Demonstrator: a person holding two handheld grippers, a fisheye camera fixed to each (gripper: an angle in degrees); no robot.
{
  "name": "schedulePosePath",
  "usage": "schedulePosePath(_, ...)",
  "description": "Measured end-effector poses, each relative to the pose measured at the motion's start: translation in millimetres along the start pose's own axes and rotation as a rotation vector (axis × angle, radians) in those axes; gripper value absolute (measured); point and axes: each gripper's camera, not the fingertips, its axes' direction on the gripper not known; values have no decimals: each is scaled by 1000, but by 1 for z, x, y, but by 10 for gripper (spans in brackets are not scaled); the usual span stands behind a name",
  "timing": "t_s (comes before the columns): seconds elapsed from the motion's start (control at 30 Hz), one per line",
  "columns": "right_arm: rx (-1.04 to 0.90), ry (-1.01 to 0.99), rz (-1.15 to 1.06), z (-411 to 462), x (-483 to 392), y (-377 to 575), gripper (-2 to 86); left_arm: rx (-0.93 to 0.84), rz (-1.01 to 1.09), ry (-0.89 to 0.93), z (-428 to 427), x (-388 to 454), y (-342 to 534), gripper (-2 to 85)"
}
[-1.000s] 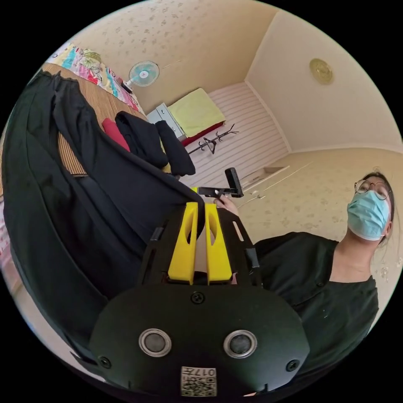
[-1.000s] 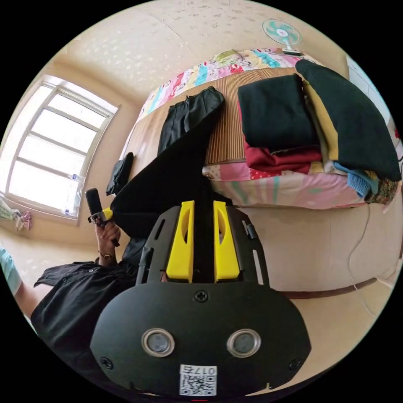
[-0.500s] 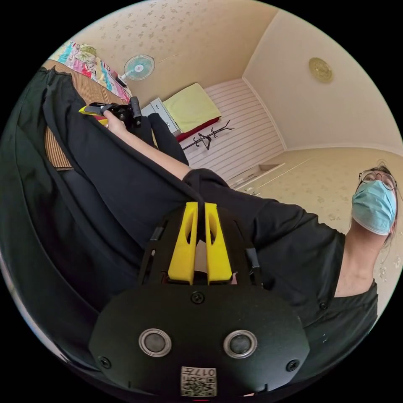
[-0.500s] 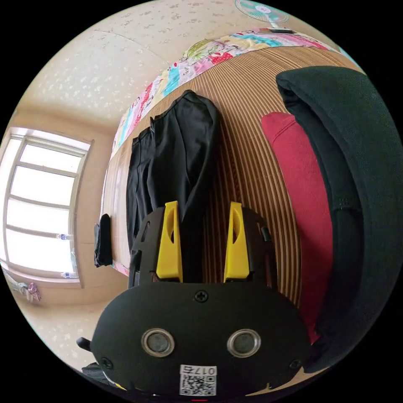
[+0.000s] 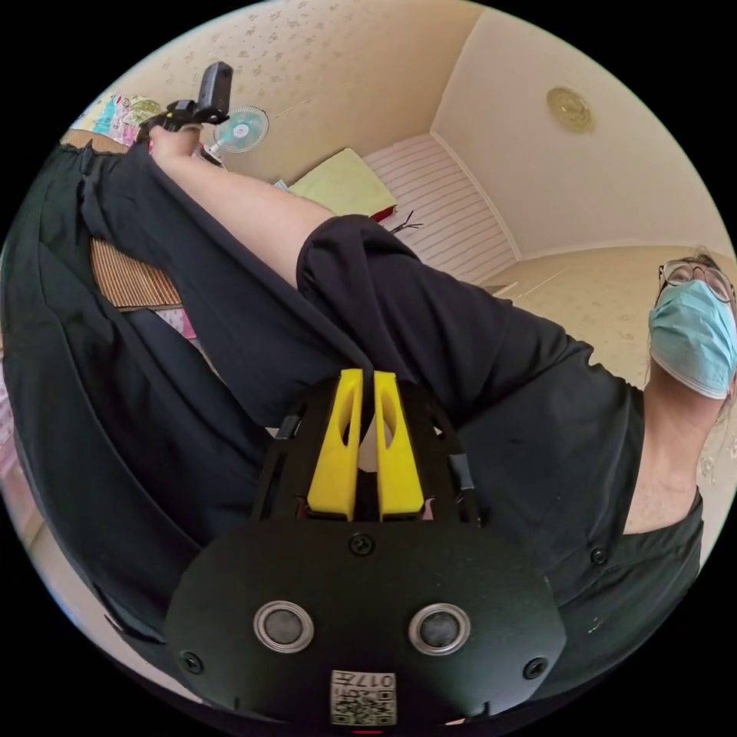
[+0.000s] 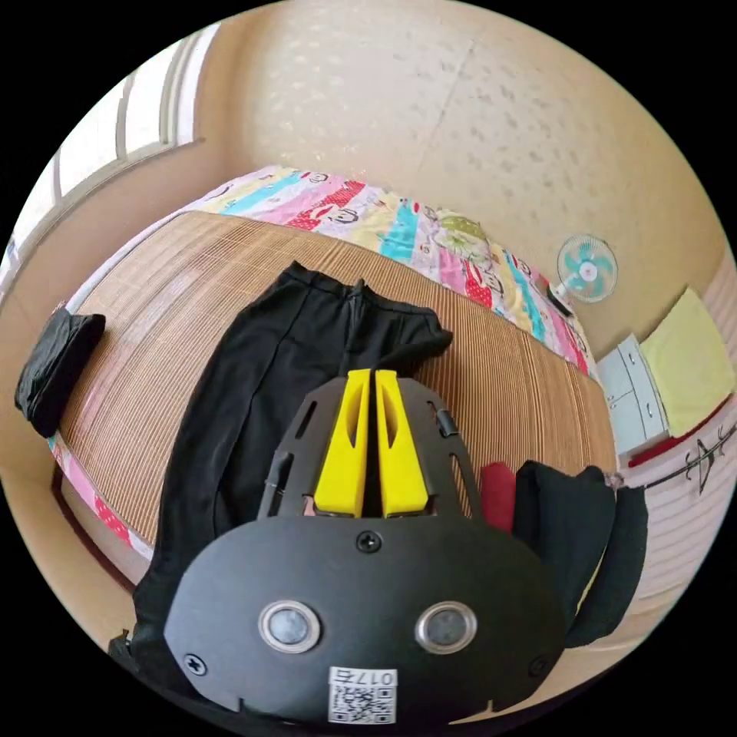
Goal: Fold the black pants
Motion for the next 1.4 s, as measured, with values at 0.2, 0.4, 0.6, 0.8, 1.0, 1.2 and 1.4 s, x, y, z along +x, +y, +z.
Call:
schedulePosePath(0.2, -21, -249, -138, 11, -120, -2, 18, -91, -28, -96, -30, 3, 26, 30)
schedulePosePath(0.4, -156, -766, -14, 62, -94, 48, 21, -157, -96, -64, -57, -20, 56, 35)
schedulePosePath(0.6, -24, -1211, 95, 5, 28, 138, 34, -199, -180, 69, -81, -50, 70, 50)
schedulePosePath(0.8, -113, -980, 121, -68, 134, 290, 72, -62, -255, -6, -124, -61, 62, 102)
schedulePosePath(1.0, -185, -932, 188, -130, 178, 433, 121, -11, -383, -253, -124, -68, 21, 145)
schedulePosePath(1.2, -263, -1118, 186, -162, 186, 493, 81, -62, -470, -130, -102, -87, -1, 98)
schedulePosePath(1.4, -230, -1232, 78, -206, 211, 486, 36, 20, -282, 312, -121, -65, -7, -6)
